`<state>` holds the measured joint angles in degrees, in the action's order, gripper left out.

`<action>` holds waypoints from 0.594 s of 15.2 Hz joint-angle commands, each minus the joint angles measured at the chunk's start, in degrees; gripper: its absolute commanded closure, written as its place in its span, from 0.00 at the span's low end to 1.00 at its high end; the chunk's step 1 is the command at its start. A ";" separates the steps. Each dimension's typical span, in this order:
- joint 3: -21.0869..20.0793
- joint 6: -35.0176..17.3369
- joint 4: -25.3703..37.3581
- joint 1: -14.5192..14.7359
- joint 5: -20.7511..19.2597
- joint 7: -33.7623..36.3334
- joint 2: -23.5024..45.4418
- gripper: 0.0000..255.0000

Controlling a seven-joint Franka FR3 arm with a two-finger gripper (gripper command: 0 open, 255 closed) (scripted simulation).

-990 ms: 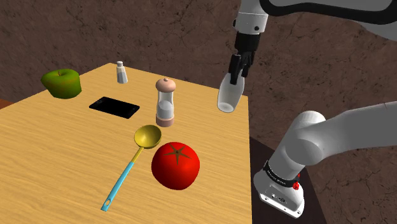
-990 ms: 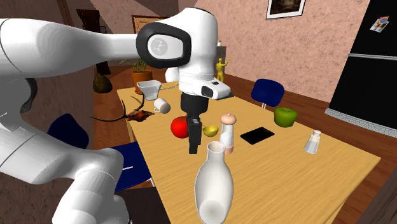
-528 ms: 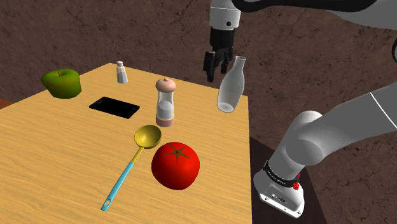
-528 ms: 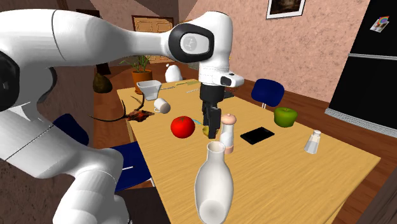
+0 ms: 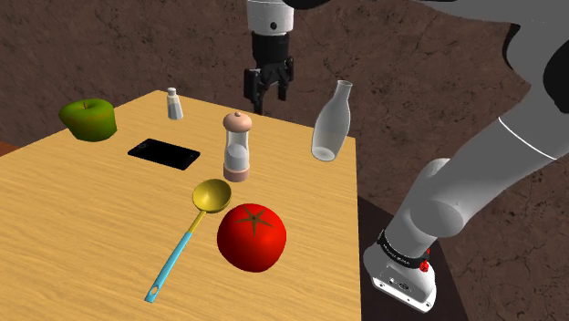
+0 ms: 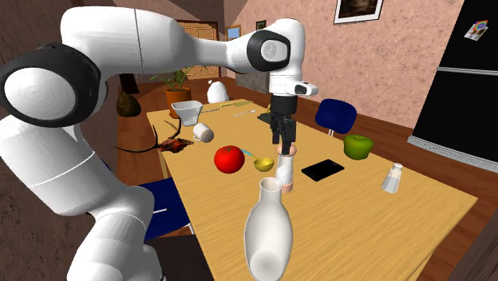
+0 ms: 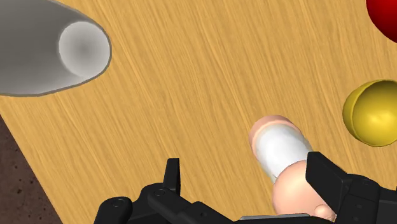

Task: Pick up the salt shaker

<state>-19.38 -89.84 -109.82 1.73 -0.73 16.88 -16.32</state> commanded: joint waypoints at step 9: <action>-6.04 -0.80 13.00 2.31 -6.76 8.31 15.45 0.00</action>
<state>-25.35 -89.98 -96.37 3.98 -7.36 24.95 -1.11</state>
